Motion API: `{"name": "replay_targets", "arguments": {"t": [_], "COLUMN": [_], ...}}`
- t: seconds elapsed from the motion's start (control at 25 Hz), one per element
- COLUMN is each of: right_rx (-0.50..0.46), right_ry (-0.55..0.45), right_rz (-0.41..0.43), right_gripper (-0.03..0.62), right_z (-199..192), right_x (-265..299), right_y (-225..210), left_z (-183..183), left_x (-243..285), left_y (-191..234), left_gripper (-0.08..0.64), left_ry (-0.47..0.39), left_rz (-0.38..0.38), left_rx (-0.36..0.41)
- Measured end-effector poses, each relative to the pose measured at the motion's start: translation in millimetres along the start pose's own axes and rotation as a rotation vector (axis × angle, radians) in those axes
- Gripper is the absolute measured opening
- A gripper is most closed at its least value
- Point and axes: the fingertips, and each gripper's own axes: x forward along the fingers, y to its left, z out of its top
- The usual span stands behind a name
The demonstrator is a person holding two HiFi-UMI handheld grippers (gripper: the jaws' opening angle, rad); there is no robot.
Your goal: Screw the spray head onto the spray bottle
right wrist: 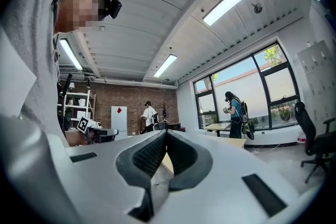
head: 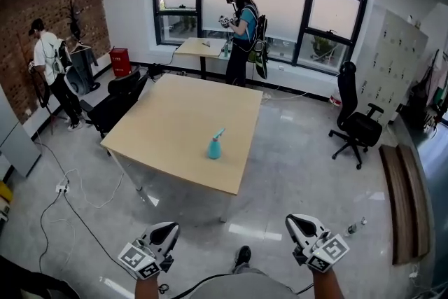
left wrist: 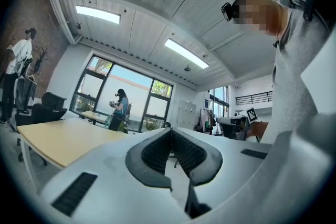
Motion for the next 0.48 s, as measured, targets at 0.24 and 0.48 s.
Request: {"name": "replay_targets", "arguments": {"t": [0.24,0.48], "right_rx": [0.016,0.024], "right_ry": [-0.013,0.032], "right_rz": [0.078,0.186], "right_gripper": [0.005,0.005], "right_z": [-3,-8], "right_x": [78,144], "right_y": [-86,-175], "left_z": [-11,-22], "left_x": [95,207], "left_y": [59,107], "left_gripper": [0.005,0.005], "left_ry": [0.047,0.055], "left_rz": [0.018,0.023], "left_rx": [-0.013,-0.023]}}
